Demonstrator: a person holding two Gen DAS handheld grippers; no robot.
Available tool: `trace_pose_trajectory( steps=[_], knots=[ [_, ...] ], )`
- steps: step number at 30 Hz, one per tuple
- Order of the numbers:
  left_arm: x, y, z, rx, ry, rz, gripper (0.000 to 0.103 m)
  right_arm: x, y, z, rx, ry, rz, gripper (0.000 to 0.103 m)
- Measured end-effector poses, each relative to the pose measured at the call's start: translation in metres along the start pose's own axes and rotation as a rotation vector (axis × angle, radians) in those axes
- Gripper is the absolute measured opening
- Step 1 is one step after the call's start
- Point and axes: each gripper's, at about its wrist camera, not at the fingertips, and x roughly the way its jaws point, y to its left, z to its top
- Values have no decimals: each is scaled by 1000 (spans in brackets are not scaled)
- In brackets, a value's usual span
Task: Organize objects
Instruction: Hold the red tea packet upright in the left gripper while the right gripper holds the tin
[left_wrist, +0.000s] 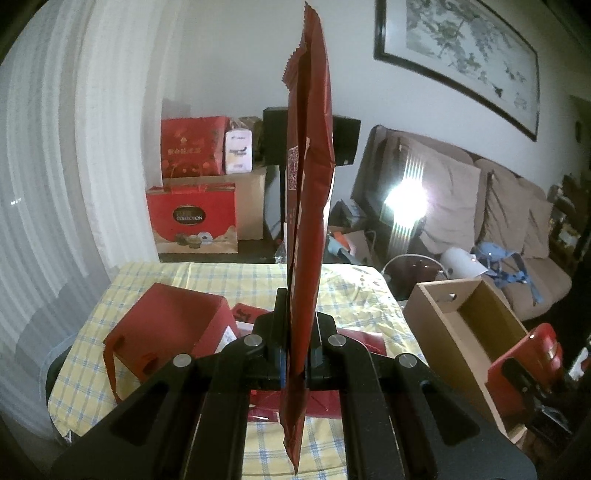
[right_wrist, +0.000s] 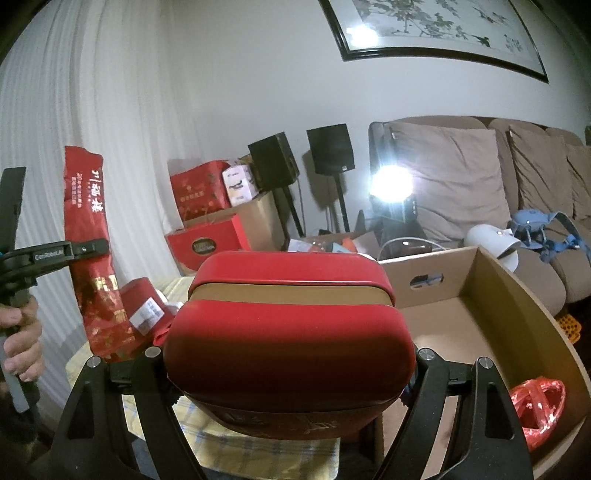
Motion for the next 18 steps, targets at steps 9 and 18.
trace_pose_trajectory(
  steps=[9,18],
  knots=[
    [-3,4,1,0,-14,11,5,2,-3,-1,0,9,5,83],
    [-5,-1,2,16,-28,9,5,-1,-10,-1,-1,2,-10,83]
  ],
)
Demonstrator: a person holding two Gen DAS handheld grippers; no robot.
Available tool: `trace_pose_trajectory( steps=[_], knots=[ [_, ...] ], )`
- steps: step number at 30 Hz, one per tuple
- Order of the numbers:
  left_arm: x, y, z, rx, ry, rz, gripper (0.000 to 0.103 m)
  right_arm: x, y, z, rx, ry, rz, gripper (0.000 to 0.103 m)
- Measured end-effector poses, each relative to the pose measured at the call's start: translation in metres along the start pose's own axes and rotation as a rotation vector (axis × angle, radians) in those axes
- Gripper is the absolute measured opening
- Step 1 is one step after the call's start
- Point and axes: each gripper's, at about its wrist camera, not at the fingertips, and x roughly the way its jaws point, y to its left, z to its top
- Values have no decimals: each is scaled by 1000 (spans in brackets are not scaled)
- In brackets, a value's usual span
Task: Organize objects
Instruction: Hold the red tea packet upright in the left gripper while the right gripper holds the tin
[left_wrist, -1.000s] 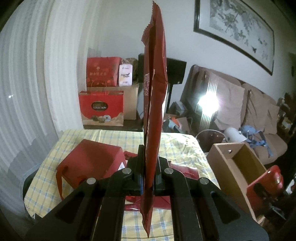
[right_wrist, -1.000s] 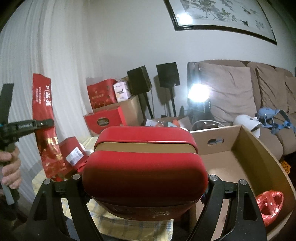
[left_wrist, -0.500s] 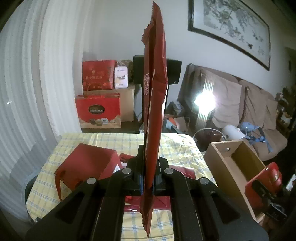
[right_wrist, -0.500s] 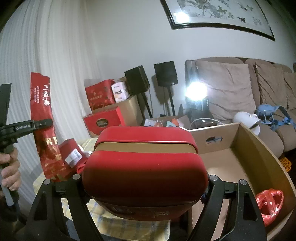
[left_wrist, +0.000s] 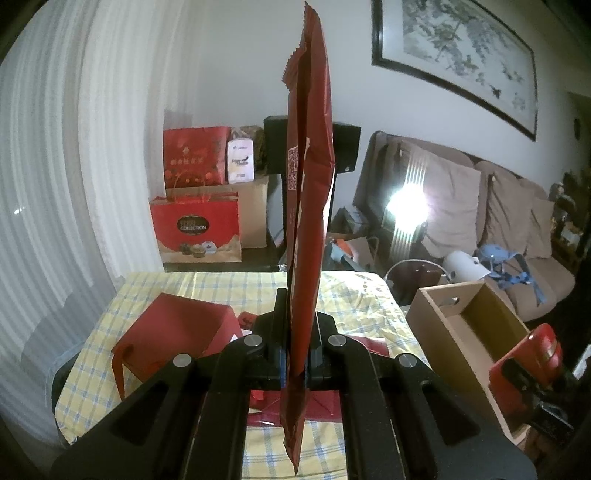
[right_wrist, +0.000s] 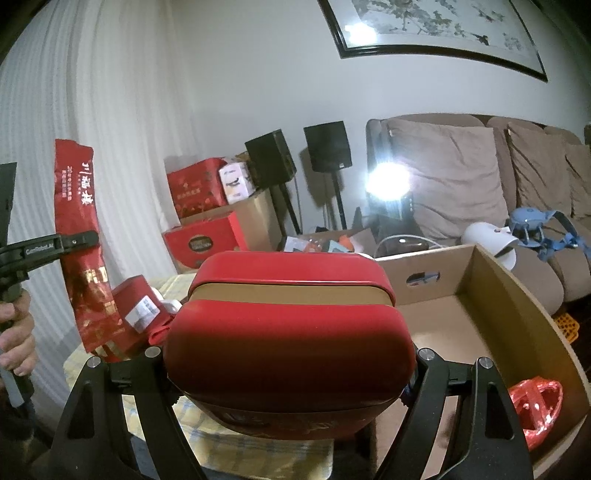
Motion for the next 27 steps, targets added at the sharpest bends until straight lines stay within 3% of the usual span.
trace_pose_trajectory(
  steps=[27],
  knots=[
    [6,-29,-9,39,34,-34,6,-9,-32,9,53,-17,-55,83]
  ],
)
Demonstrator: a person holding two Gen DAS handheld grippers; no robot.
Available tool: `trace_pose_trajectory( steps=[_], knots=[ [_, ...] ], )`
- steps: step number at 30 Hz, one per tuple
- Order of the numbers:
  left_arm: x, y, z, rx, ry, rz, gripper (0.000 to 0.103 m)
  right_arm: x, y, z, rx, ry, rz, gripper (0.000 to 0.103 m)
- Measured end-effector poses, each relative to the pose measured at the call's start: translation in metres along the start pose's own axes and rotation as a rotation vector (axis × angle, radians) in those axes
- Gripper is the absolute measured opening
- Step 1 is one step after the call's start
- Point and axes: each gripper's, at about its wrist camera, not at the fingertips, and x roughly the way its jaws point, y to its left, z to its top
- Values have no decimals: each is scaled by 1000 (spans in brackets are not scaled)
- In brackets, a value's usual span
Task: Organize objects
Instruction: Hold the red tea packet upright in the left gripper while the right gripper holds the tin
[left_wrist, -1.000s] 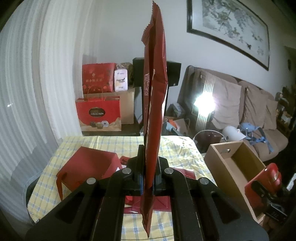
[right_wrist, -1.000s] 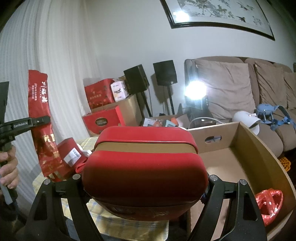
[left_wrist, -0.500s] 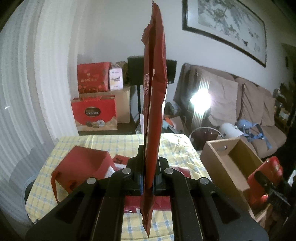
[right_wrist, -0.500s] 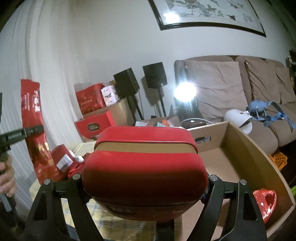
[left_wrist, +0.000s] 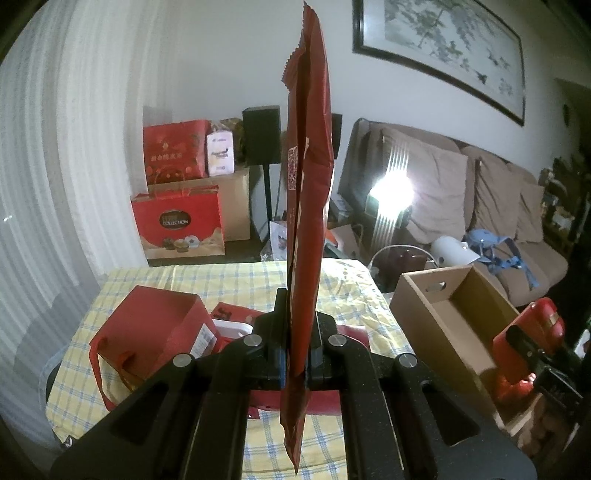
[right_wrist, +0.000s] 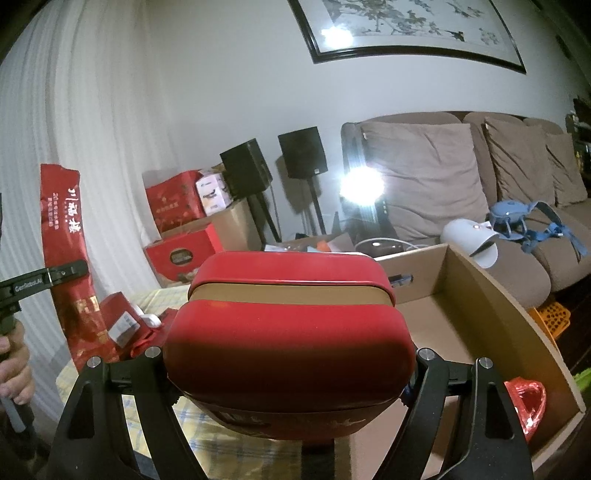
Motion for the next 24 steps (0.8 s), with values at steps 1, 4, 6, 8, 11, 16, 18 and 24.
trace_pose_trajectory(
  steps=[1,4,6,8,11,16,18,24],
  knots=[
    [0,1,1,-2,-1,1,6,0,0,0,0,0,-3,83],
    [-1,3,2,-7,-5,6,6,1,1,-1,-8,3,-8,83],
    [-1,5,3,-7,-5,8,6,1,2,-2,-12,3,-8,83],
    [-1,6,3,-9,-5,9,6,1,3,-2,-18,2,-12,83],
    [-1,7,3,-9,-6,10,6,1,4,-2,-34,-3,-30,83],
    [-2,8,5,1,-11,12,6,-1,6,-2,-60,-11,-43,83],
    [-3,10,8,-5,-15,12,6,-1,5,-1,-61,-14,-46,83],
    [-2,9,10,1,-21,12,6,0,-1,-1,-51,-9,-56,83]
  ],
)
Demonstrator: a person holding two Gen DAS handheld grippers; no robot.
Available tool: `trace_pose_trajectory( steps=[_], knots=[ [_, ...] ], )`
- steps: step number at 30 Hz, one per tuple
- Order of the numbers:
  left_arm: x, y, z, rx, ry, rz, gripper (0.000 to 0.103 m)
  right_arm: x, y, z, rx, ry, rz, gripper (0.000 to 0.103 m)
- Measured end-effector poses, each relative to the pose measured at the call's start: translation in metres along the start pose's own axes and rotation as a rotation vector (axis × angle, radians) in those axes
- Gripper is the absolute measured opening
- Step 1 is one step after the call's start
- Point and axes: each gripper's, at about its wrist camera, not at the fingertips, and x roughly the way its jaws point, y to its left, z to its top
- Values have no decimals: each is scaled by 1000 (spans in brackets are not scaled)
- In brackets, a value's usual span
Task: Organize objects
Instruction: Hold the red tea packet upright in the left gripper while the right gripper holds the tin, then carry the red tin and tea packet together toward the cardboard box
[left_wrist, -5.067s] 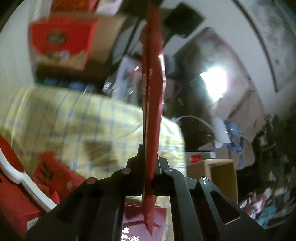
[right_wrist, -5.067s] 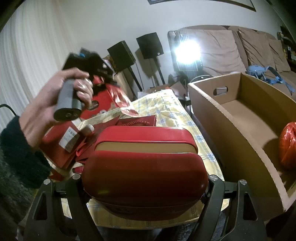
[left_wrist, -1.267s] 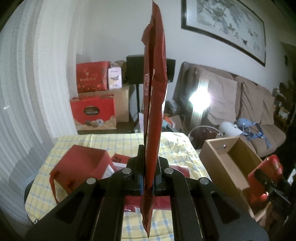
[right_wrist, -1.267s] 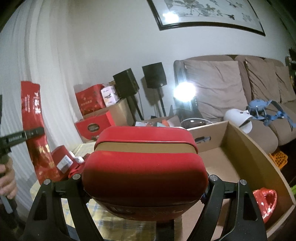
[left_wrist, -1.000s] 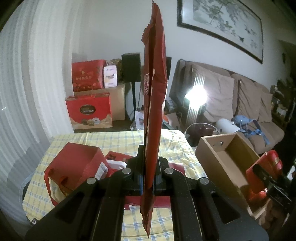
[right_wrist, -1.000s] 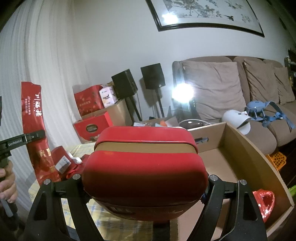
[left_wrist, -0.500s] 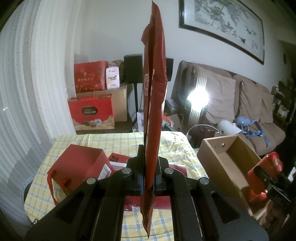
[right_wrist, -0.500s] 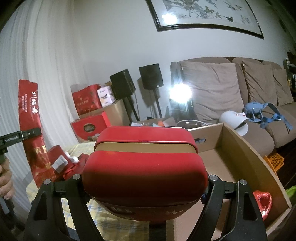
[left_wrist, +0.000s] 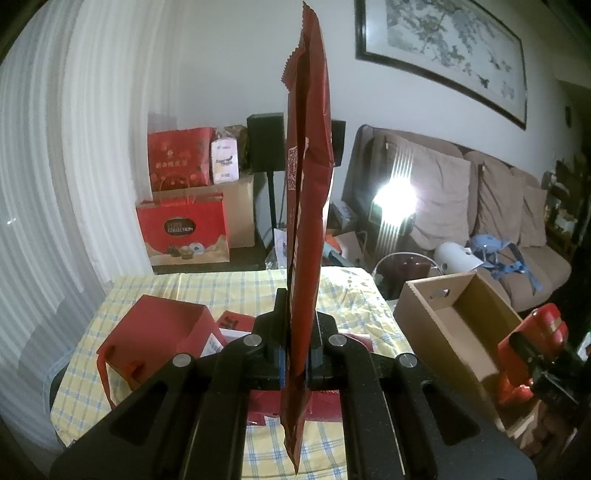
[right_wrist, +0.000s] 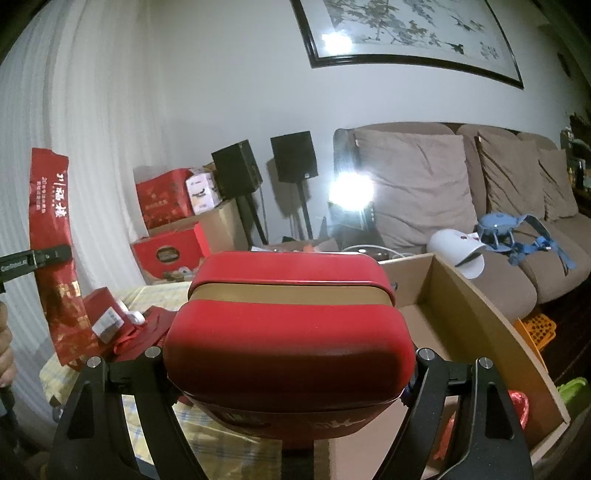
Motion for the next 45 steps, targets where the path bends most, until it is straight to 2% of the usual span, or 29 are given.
trace_pose_trajectory(
  steps=[17,45],
  knots=[
    [3,-29,3,61,-14,-26,6,-1,-19,1,21,1,-36,83],
    [15,-51,0,73,-7,-55,6,-6,-43,8,44,-20,-89,83]
  ],
)
